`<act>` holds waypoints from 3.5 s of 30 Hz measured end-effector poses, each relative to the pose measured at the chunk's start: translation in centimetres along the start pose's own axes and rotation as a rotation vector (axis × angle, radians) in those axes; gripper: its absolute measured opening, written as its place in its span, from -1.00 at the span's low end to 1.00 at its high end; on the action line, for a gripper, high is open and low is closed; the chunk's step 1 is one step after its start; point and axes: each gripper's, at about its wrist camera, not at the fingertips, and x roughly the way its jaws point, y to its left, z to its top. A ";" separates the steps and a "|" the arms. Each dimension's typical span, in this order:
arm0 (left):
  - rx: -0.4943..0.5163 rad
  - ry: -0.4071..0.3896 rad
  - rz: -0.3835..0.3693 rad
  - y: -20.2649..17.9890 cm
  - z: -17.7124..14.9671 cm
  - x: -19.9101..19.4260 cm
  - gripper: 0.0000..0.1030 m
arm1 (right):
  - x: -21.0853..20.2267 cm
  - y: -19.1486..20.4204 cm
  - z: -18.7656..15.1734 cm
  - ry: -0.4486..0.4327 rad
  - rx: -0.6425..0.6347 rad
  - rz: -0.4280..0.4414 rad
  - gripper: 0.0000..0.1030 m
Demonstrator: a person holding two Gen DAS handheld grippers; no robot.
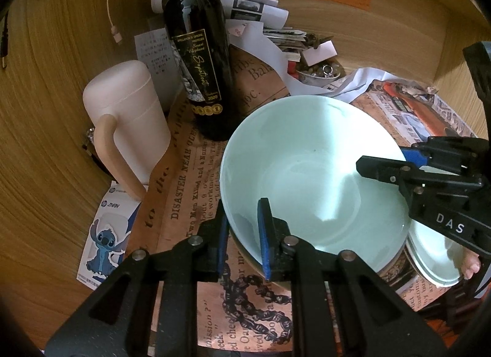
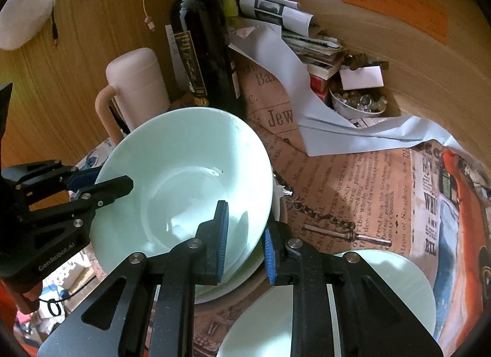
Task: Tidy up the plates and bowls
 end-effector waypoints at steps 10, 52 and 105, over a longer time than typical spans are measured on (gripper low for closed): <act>0.004 0.006 -0.015 0.3 0.2 0.0 -0.68 | -0.8 0.0 0.5 -0.036 -0.012 -0.028 -0.30; -0.150 0.105 -0.287 2.4 -1.2 2.4 0.14 | 3.0 -3.1 -0.3 0.164 0.117 0.072 0.25; -0.116 -0.030 -0.159 -0.8 1.0 -1.2 -0.21 | -2.9 -3.3 0.3 0.006 0.194 0.074 -0.51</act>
